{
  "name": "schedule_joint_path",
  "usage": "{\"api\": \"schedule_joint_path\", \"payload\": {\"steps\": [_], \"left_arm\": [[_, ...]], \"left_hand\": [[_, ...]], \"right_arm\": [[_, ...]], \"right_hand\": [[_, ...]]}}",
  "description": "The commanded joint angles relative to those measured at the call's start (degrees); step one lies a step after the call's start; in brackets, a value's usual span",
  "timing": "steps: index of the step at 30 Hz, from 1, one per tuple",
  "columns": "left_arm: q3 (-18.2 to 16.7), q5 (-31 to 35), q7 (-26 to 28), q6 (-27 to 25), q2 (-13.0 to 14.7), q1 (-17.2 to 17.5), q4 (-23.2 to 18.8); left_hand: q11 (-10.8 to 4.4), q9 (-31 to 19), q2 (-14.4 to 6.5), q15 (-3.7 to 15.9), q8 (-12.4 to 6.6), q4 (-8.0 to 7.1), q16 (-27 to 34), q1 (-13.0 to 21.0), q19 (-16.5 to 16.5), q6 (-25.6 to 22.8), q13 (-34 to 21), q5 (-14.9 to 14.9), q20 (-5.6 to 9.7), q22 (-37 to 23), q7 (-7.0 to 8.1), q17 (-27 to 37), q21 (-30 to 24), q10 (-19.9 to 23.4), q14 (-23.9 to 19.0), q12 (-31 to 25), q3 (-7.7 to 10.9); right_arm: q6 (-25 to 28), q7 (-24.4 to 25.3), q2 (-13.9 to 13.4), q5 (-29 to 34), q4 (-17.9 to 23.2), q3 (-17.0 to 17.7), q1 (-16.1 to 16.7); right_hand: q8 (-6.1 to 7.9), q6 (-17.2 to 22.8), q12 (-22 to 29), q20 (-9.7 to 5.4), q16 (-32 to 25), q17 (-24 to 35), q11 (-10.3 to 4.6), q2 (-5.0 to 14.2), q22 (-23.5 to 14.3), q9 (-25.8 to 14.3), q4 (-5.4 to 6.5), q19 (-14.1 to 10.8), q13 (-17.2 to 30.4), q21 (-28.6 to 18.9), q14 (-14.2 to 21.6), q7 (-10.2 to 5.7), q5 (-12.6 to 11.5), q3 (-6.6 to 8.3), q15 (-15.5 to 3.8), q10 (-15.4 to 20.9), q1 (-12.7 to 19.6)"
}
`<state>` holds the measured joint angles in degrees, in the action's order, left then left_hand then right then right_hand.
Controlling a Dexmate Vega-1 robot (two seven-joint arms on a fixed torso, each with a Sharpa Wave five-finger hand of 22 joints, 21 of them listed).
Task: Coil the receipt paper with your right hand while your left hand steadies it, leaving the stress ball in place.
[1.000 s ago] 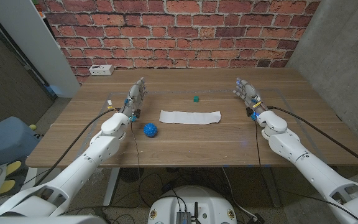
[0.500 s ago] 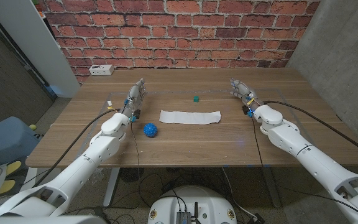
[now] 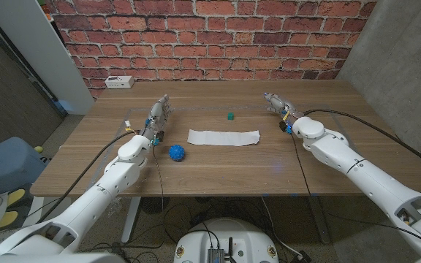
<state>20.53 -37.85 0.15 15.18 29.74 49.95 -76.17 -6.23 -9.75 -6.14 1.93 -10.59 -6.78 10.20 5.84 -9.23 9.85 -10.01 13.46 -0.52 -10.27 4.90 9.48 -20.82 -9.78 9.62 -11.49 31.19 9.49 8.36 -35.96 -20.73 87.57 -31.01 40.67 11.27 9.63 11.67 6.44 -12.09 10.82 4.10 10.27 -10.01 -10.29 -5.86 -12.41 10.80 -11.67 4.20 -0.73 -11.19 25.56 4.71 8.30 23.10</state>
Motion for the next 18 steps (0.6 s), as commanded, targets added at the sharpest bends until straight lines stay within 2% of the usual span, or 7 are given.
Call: {"api": "schedule_joint_path", "payload": {"steps": [1, 18], "left_arm": [[-0.4, -0.4, 0.4, 0.1, 0.4, 1.1, -0.9], [-1.3, -0.7, 1.9, -0.2, 1.3, 3.3, -3.1]], "left_hand": [[0.92, -0.1, -0.3, 0.31, -0.15, 0.43, 0.2, 0.7, 0.1, 1.5, -0.2, 0.0, -0.44, -0.3, -0.01, 0.2, 0.1, -4.0, 4.8, -0.1, 0.00], [0.84, -0.2, -0.1, 0.27, -0.02, 0.60, 0.1, 0.8, 0.2, 1.4, -0.3, -0.1, -0.40, -0.3, -0.03, 0.3, 0.4, -3.9, 4.8, 0.0, -0.18]], "right_arm": [[8.3, -0.3, -0.8, 5.6, 2.7, -4.0, -3.8], [15.4, -4.2, -0.1, 13.7, 2.8, -10.5, -10.0]], "right_hand": [[0.18, 0.7, 0.3, -0.16, -0.4, 0.2, -0.12, 0.38, -0.2, -0.1, 0.01, -0.6, 0.2, -0.2, 0.3, 0.05, 0.3, 0.51, -0.44, 0.4, 0.7], [0.54, 2.5, 0.4, -0.49, -0.6, 0.5, -0.61, 0.64, -0.2, -0.2, 0.10, -0.9, 0.3, -0.2, 0.6, -0.74, 0.6, 1.20, -1.15, 1.2, 1.6]]}}
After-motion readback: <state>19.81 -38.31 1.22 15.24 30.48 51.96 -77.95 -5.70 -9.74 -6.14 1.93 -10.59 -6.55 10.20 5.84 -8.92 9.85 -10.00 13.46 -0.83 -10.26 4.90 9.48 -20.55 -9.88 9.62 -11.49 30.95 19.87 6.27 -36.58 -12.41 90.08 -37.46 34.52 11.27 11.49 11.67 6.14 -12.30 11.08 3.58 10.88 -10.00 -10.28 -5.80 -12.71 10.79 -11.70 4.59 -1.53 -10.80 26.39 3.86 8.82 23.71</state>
